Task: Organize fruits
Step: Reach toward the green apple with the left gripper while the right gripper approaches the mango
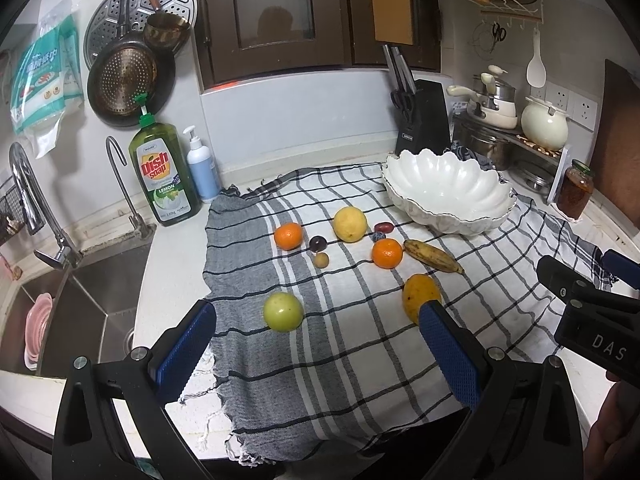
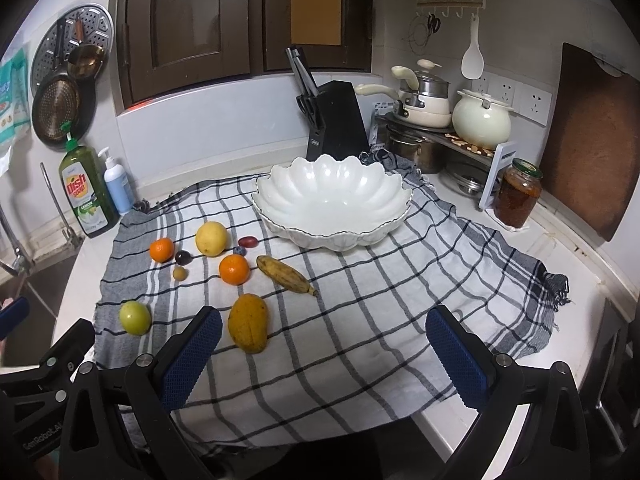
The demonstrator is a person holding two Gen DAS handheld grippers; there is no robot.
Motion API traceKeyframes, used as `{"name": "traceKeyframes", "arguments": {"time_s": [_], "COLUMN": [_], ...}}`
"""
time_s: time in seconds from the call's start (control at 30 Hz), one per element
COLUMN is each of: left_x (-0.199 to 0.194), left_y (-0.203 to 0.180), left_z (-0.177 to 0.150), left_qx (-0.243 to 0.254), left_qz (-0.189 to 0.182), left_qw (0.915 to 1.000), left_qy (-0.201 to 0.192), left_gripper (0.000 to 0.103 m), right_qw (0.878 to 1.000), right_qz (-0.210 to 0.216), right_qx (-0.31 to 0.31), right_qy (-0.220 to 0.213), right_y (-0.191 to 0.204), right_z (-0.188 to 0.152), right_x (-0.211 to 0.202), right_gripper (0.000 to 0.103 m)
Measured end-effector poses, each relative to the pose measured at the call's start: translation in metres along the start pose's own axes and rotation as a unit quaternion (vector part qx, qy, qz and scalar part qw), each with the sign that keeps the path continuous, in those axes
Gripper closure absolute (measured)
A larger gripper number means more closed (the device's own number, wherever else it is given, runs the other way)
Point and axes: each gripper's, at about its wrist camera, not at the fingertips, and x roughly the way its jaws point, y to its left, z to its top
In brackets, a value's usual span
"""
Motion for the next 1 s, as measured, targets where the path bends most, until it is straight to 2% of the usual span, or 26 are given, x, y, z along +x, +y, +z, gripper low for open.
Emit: {"name": "traceKeyframes", "arguments": {"time_s": [0.27,0.47,1.0], "left_x": [0.007,0.020,0.078], "left_y": [0.004,0.012,0.038], "left_z": [0.001,-0.001,-0.008], "left_qx": [-0.002,-0.008,-0.019], "left_qz": [0.000,0.003,0.027], "left_qw": [1.0000,0.9998,0.9981], "left_qy": [0.006,0.017,0.053], "left_gripper": [0.000,0.000,0.001], "right_qw": [1.000,1.000,0.998], "right_qz": [0.002,0.007,0.024], "right_qx": [-0.003,-0.017,-0.046], "right_qy": [0.007,0.016,0.046], "right_y": [0.001,0.016,0.057], "right_z": [-0.001,-0.006,-0.012], "right_x": [0.005,0.020,0.072], "right_gripper": [0.000,0.000,0.000]}}
